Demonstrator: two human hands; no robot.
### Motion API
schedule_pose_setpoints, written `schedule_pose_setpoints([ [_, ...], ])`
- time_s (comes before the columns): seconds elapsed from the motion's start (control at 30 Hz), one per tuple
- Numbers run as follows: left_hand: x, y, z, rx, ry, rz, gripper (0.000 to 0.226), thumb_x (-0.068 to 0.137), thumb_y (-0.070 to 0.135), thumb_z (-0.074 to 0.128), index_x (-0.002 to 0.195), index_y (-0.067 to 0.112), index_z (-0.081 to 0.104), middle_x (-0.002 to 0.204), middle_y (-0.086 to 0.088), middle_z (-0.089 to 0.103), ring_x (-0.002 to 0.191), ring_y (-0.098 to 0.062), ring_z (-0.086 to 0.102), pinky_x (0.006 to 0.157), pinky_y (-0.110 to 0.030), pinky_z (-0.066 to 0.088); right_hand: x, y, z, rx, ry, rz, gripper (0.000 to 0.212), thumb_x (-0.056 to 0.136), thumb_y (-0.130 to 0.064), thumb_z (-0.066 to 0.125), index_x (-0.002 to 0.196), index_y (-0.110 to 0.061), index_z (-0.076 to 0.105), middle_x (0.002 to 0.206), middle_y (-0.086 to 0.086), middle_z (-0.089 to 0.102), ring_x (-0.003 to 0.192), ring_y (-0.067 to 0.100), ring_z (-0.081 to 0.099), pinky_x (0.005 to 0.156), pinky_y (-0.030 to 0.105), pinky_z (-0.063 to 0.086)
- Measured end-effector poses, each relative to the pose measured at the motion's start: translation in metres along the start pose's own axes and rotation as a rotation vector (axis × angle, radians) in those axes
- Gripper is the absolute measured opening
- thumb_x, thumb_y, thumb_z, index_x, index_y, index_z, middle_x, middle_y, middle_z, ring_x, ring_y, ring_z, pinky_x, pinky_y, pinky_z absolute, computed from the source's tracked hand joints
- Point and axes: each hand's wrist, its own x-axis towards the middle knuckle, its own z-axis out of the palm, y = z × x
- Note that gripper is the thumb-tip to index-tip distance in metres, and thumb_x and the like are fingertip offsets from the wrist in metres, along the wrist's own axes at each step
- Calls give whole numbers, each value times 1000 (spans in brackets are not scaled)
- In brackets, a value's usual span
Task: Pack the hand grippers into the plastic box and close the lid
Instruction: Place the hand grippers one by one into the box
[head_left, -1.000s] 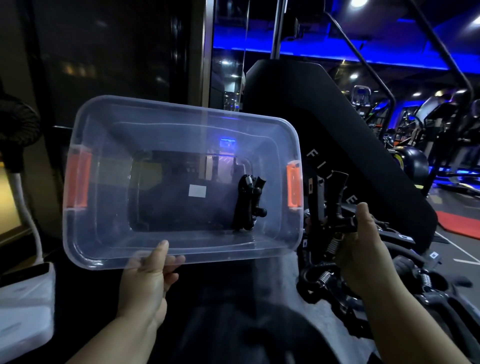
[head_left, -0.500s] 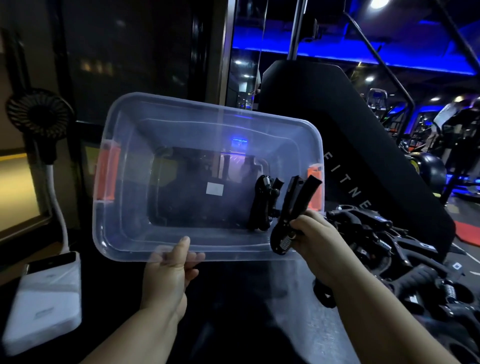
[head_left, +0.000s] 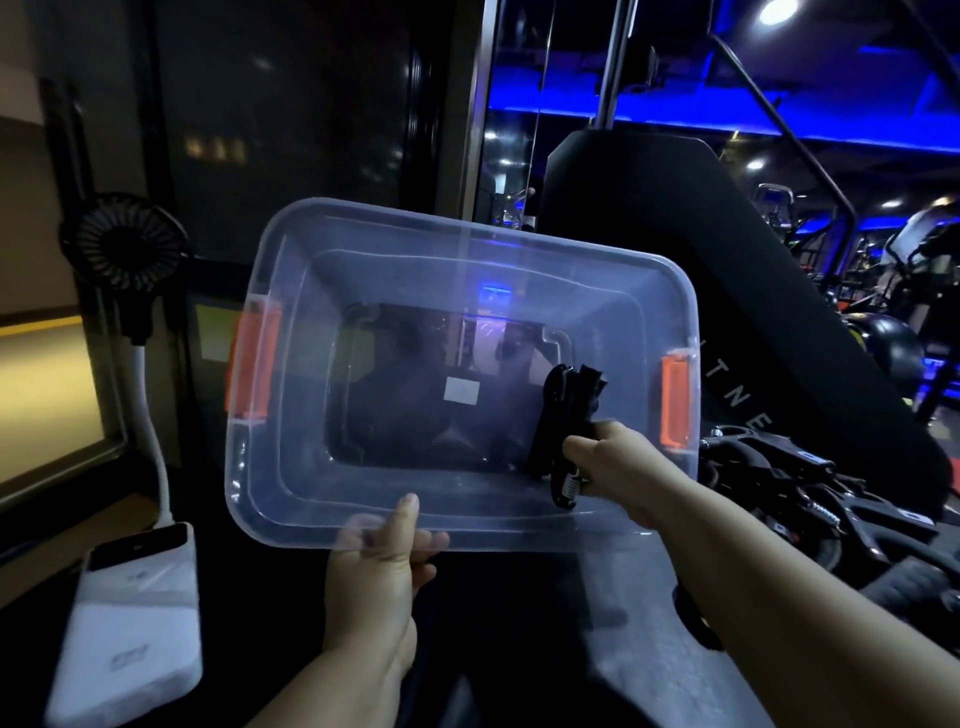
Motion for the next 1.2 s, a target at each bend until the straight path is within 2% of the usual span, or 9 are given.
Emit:
schedule_pose_setpoints([
  [0.2, 0, 0, -1, -6, -4, -31, 21, 88, 23, 64, 78, 12, 48, 52, -3, 67, 47, -6, 64, 56, -28, 42, 20, -1, 9, -155, 13, 61, 38, 72, -20, 58, 107, -5, 58, 96, 16, 68, 81, 32, 71, 74, 47, 59],
  [0.4, 1, -1, -3, 16, 1, -49, 21, 87, 26, 65, 82, 9, 52, 58, -6, 69, 51, -10, 64, 55, -27, 44, 28, -14, 15, -328, 29, 90, 7, 90, -15, 57, 89, -8, 56, 104, 18, 65, 95, 31, 65, 86, 40, 56],
  [0.53, 1, -1, -3, 30, 3, -48, 22, 87, 26, 65, 84, 7, 53, 60, -8, 70, 50, -8, 65, 53, -25, 43, 37, -18, 18, -487, 70, 98, 13, 88, -18, 57, 77, -12, 53, 106, 17, 68, 100, 32, 66, 87, 40, 55],
  [0.6, 0, 0, -2, 35, 4, -46, 22, 87, 27, 65, 83, 8, 54, 60, -8, 70, 50, -7, 65, 52, -25, 42, 41, -20, 18, -554, 134, 139, 8, 83, -15, 61, 86, -11, 54, 101, 13, 70, 95, 29, 68, 82, 36, 56],
  [0.77, -2, 1, -2, 21, 1, -55, 23, 86, 26, 66, 77, 9, 52, 57, -8, 69, 49, -7, 65, 52, -24, 41, 52, -22, 19, -558, 187, 161, 22, 77, -19, 63, 97, -12, 59, 100, 12, 70, 92, 29, 69, 73, 32, 52],
  [0.87, -3, 2, -1, 14, 6, -54, 23, 86, 25, 66, 76, 10, 52, 55, -7, 69, 49, -7, 65, 50, -24, 40, 54, -22, 19, -550, 204, 162, 19, 81, -23, 66, 94, -15, 55, 104, 10, 69, 95, 27, 67, 67, 28, 47],
  [0.97, -4, 3, -1, 11, 2, -54, 23, 86, 24, 66, 74, 11, 51, 54, -6, 68, 49, -8, 65, 51, -26, 39, 58, -19, 19, -554, 213, 159, 23, 83, -30, 68, 100, -17, 59, 107, 8, 66, 99, 25, 65, 68, 26, 43],
  [1.1, -6, 5, 0, 13, -16, -63, 23, 86, 23, 65, 73, 9, 51, 54, -7, 68, 49, -8, 65, 52, -27, 39, 63, -14, 20, -539, 208, 161, 28, 81, -40, 70, 90, -16, 61, 103, 6, 70, 91, 24, 67, 65, 27, 45],
  [1.2, -6, 6, 0, 10, -18, -67, 22, 85, 23, 66, 74, 9, 52, 55, -7, 68, 49, -8, 65, 52, -27, 39, 64, -14, 21, -596, 237, 125, 39, 79, -39, 73, 105, -12, 62, 107, 9, 67, 99, 28, 65, 69, 28, 44],
])
